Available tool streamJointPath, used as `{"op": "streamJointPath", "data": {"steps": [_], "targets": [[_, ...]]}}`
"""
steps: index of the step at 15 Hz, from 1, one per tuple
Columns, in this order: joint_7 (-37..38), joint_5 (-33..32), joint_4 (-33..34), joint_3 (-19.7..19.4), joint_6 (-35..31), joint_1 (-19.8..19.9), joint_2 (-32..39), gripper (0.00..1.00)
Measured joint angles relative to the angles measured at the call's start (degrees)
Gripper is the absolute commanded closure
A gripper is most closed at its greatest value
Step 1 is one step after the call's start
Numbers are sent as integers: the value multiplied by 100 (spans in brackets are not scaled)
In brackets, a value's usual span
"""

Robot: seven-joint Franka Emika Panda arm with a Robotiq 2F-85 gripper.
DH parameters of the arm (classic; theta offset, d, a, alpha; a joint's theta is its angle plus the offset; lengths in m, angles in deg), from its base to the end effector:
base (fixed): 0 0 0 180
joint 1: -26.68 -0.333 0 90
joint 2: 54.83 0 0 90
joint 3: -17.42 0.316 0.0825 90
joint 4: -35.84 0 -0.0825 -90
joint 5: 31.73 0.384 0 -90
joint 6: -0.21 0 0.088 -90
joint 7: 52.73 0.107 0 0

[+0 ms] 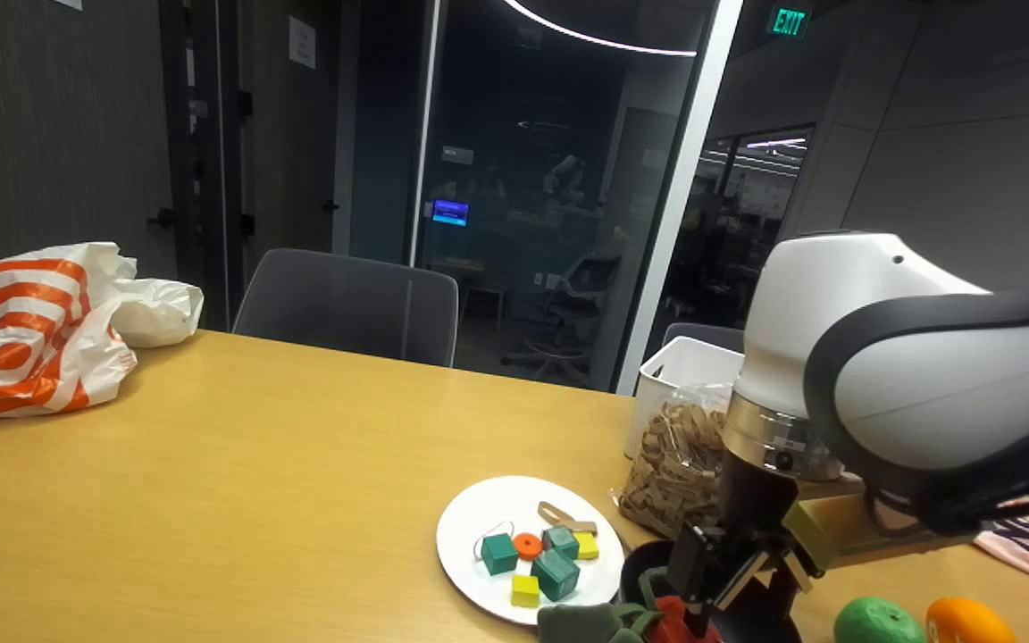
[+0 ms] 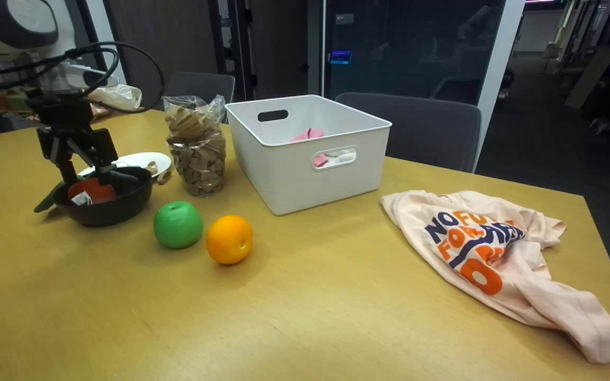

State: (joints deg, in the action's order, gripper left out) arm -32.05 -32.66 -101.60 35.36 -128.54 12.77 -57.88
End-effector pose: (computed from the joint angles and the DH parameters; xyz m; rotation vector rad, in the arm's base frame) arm 0.4037 0.2499 0.3269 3.0529 0.3133 -0.1199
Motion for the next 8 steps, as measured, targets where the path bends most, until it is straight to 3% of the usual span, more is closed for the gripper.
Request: {"op": "streamJointPath", "data": {"steps": [4,5,6,8], "targets": [[-2,-379,375,-50,1,-1,676,0],[-2,-430,459,-53,4,-6,796,25],[-2,-478,533,-57,6,-14,890,26],[-11,-523,660,-74,28,-39,1031,42]]}}
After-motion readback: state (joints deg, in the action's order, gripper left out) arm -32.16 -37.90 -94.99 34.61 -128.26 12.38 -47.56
